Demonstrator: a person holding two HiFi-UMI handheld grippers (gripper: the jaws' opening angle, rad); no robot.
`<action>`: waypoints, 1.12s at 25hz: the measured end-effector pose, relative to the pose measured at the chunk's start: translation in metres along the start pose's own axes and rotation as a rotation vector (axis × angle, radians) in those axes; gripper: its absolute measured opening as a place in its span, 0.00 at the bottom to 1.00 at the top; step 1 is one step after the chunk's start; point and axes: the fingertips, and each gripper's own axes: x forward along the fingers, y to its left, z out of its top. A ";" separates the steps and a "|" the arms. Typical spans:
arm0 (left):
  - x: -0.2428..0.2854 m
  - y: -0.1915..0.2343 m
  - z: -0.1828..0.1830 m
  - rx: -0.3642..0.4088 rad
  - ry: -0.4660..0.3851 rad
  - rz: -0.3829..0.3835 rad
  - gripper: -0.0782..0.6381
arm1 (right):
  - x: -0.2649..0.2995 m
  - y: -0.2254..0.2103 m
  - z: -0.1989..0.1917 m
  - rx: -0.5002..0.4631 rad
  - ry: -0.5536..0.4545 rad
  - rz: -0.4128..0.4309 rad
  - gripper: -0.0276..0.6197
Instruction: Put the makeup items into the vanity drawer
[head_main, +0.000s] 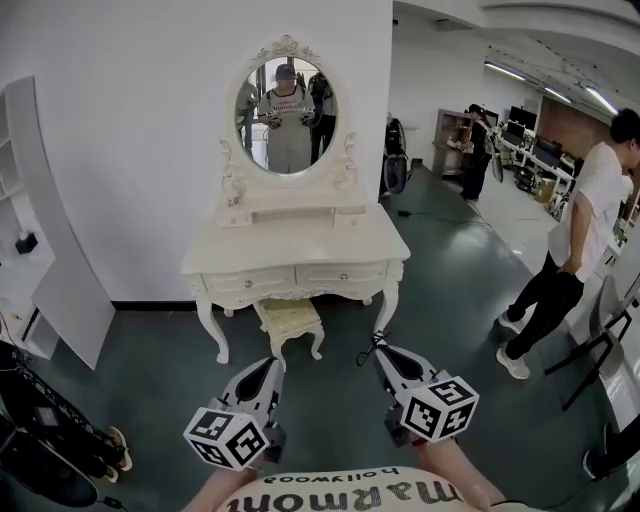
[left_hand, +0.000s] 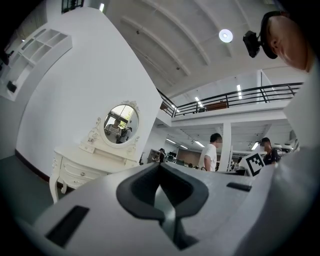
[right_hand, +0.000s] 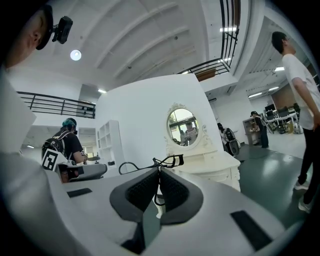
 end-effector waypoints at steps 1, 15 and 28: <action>0.006 0.002 -0.001 -0.003 -0.003 0.005 0.12 | 0.004 -0.005 0.000 0.000 0.003 0.002 0.10; 0.089 0.066 -0.042 -0.053 0.080 -0.016 0.12 | 0.071 -0.069 -0.047 0.088 0.082 -0.063 0.10; 0.185 0.196 0.049 0.005 0.057 -0.114 0.12 | 0.231 -0.082 0.023 0.044 -0.019 -0.136 0.10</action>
